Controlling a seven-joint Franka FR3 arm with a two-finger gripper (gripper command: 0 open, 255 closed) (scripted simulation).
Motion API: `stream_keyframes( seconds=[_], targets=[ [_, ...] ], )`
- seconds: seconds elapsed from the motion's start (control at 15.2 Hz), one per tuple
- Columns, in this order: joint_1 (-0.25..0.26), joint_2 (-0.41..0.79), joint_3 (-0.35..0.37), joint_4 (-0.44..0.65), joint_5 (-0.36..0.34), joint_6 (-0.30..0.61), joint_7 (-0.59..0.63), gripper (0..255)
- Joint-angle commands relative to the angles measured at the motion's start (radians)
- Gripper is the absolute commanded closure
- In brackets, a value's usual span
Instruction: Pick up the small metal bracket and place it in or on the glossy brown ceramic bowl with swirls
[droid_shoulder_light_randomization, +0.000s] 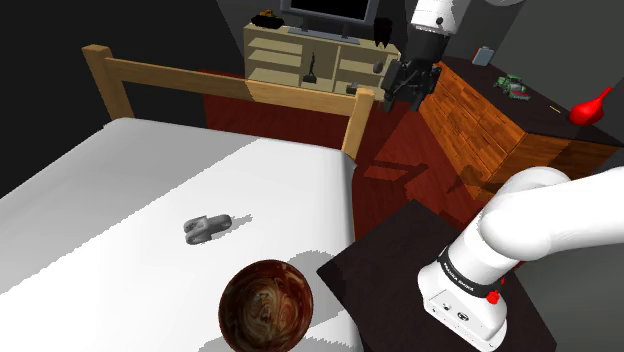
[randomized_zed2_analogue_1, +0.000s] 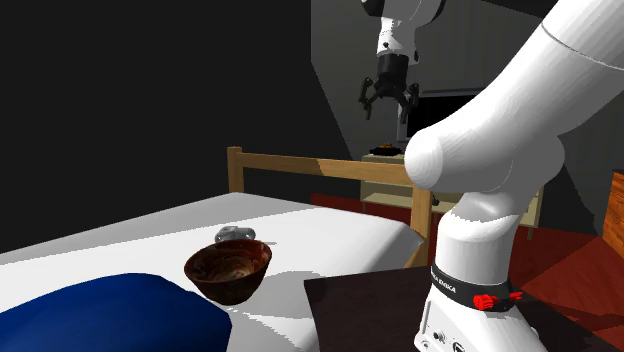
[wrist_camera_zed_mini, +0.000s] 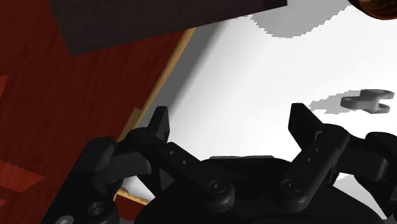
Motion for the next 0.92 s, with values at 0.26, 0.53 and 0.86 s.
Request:
stream_keyframes(
  seconds=[0.26,0.53,0.86],
  targets=[
    [0.033,0.060,0.071,-0.035,0.047,0.103,0.063,0],
    [0.065,0.143,0.141,-0.049,0.088,0.209,0.125,0],
    [0.099,0.276,0.226,-0.036,0.122,0.340,0.202,0]
  ],
)
